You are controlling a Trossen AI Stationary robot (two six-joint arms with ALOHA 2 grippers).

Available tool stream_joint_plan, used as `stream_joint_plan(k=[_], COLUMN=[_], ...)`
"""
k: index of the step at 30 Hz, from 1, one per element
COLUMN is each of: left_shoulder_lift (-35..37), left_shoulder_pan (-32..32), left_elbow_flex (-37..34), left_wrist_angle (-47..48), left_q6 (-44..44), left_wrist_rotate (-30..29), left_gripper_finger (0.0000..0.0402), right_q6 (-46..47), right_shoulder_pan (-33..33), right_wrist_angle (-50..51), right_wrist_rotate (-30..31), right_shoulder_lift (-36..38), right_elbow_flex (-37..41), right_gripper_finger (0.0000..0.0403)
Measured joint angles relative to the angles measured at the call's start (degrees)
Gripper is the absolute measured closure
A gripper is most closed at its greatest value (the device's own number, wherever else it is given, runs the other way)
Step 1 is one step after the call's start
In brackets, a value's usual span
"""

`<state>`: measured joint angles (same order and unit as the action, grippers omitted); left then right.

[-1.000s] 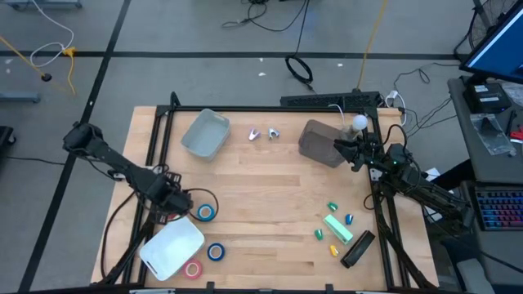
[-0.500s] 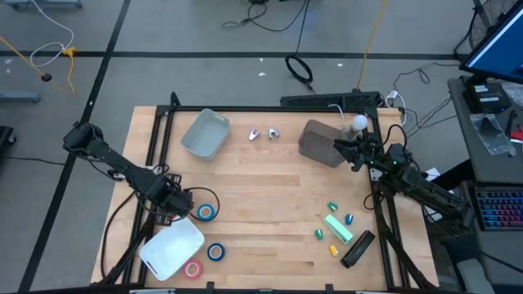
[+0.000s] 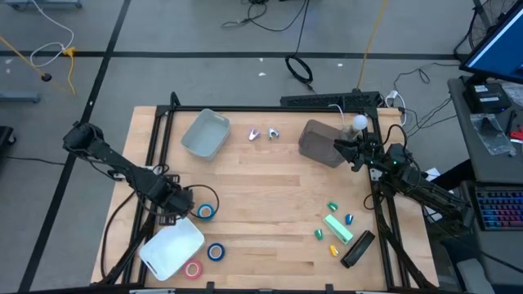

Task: Pick and place Stapler, Stapler remover, tape
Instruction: Put the orange tape into the black bin

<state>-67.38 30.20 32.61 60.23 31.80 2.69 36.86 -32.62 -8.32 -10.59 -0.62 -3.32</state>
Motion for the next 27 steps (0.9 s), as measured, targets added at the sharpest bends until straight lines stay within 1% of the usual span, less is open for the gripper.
stream_joint_plan(k=[3, 5, 8, 11, 14, 17, 20, 23, 24, 27], left_shoulder_lift=[0.00, -0.21, -0.06, -0.14, -0.15, -0.13, -0.13, -0.06, 0.15, 1.10], left_shoulder_pan=[0.00, 0.00, 0.00, 0.00, 0.00, 0.00, 0.00, -0.07, -0.07, -0.07], left_elbow_flex=[-0.79, -1.69, -2.87, -3.34, -3.13, -3.13, -3.11, -3.11, -3.11, -2.91], left_wrist_angle=[-0.70, -0.94, -2.24, -2.47, -2.58, -2.24, -0.97, 0.27, 0.24, 0.29], left_q6=[-0.17, -0.30, -1.37, -0.95, 0.07, 0.03, 1.24, 1.40, 1.47, 2.62], left_wrist_rotate=[-1.10, -1.49, -0.84, 0.56, 2.67, 4.76, 5.63, 7.57, 8.35, 9.28], left_gripper_finger=[0.0166, 0.0166, 0.0174, 0.0191, 0.0218, 0.0254, 0.0305, 0.0366, 0.0375, 0.0375], right_q6=[0.00, 0.00, 0.33, 1.70, 2.12, 2.14, 2.13, 2.14, 2.15, 2.83], right_shoulder_pan=[0.00, 0.00, 0.00, 0.00, 0.00, 0.00, 0.00, 0.00, 0.00, 0.00], right_wrist_angle=[-0.01, -0.02, -0.01, 0.00, -0.02, -0.02, -0.02, -0.02, -0.02, -0.02], right_wrist_rotate=[0.00, 0.00, 0.00, 0.00, 0.00, 0.06, 0.11, 0.13, 0.14, 0.17], right_shoulder_lift=[0.00, 0.00, 0.00, 0.02, 0.02, 0.02, 0.01, 0.02, 0.02, 0.02], right_elbow_flex=[-0.01, 0.00, 0.00, -0.01, -0.01, 0.00, -0.01, -0.01, 0.00, -0.02], right_gripper_finger=[0.0261, 0.0261, 0.0261, 0.0261, 0.0261, 0.0261, 0.0261, 0.0261, 0.0261, 0.0261])
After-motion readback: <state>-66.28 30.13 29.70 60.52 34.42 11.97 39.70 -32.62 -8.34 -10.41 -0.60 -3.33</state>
